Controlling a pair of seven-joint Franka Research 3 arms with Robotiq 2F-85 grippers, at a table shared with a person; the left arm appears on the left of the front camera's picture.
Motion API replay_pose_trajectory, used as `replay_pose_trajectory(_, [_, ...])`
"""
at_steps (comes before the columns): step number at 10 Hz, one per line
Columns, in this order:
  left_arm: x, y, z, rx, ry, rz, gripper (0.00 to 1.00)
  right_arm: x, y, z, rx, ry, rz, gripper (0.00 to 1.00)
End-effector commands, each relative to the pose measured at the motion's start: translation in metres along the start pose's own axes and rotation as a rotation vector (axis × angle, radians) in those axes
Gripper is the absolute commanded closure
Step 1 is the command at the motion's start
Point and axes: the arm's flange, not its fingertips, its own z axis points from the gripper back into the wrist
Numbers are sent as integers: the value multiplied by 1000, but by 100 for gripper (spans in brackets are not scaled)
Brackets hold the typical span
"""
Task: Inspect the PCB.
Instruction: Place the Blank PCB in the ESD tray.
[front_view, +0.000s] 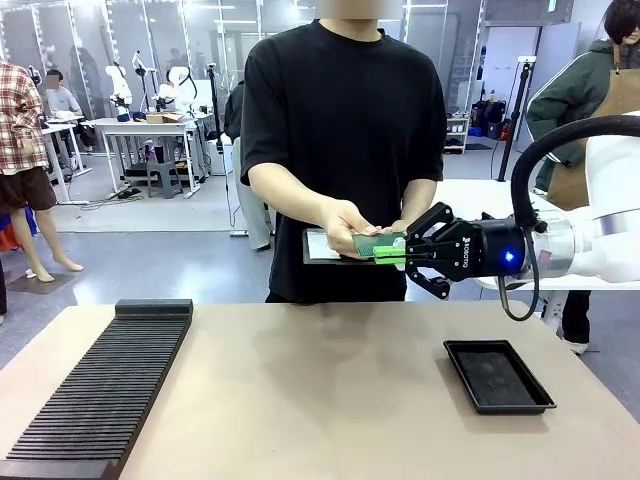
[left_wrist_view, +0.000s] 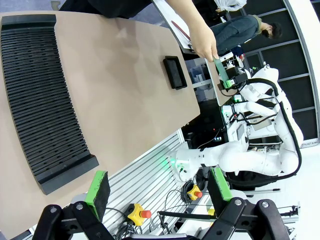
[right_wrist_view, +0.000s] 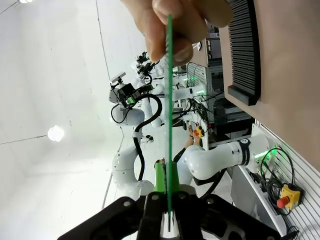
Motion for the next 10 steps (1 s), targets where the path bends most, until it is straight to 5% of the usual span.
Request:
replay_pose_trajectory(1, [2, -2, 0, 14, 1, 2, 0, 0, 4, -1, -3, 1, 5, 100])
replay_pose_trajectory(10, [2, -2, 0, 14, 1, 2, 0, 0, 4, -1, -3, 1, 5, 100])
